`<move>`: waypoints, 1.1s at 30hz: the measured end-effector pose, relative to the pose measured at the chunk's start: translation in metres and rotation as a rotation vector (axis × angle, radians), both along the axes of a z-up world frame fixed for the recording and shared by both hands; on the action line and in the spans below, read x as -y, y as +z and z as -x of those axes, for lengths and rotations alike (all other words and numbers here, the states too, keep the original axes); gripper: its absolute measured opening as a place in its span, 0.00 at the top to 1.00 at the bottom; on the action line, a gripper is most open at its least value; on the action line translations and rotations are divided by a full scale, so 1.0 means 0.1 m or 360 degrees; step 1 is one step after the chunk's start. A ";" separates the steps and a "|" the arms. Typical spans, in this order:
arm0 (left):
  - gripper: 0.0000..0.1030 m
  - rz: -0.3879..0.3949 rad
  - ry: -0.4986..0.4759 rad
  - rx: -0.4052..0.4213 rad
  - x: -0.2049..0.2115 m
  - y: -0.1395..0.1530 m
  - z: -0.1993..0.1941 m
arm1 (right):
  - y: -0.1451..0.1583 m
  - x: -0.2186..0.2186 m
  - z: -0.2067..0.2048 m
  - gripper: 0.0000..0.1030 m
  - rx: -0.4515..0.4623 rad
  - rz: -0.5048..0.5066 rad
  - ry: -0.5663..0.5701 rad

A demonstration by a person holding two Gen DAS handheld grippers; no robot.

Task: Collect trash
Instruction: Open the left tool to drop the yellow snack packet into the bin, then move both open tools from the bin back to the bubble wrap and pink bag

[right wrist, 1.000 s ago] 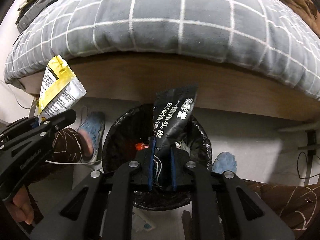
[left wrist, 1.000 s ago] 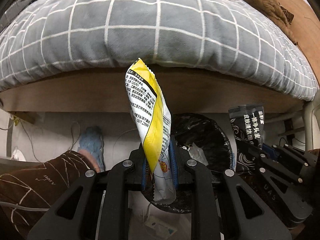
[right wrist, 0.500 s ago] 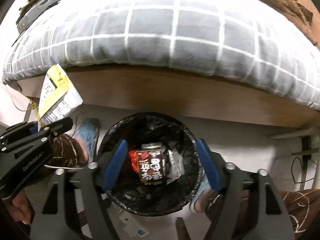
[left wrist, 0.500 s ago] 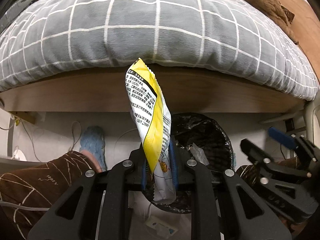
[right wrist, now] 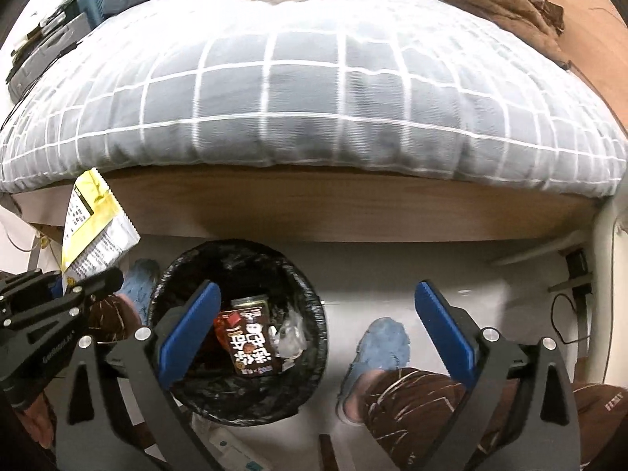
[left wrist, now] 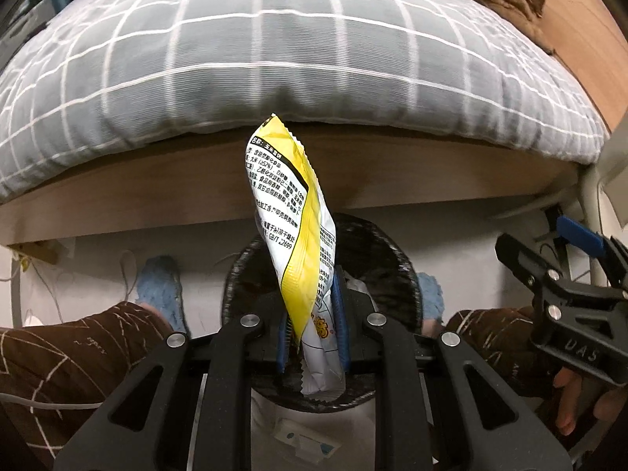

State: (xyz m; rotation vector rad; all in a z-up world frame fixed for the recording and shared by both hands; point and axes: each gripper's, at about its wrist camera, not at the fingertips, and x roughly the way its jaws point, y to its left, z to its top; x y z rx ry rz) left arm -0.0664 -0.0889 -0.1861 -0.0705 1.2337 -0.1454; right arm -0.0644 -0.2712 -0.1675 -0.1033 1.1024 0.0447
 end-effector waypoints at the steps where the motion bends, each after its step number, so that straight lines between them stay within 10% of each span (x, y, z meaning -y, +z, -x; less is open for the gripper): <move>1: 0.82 -0.0007 -0.0015 -0.0002 0.05 0.00 0.01 | 0.01 0.05 0.01 0.08 0.0007 0.0003 -0.0010; 10: 0.81 -0.0026 -0.0073 0.0035 0.25 0.02 0.02 | 0.07 0.31 0.00 0.08 0.0029 -0.0021 -0.0092; 33: 0.11 -0.0138 0.0026 0.0289 -0.05 0.52 -0.07 | 0.51 0.24 -0.25 0.07 0.0249 -0.0028 -0.0098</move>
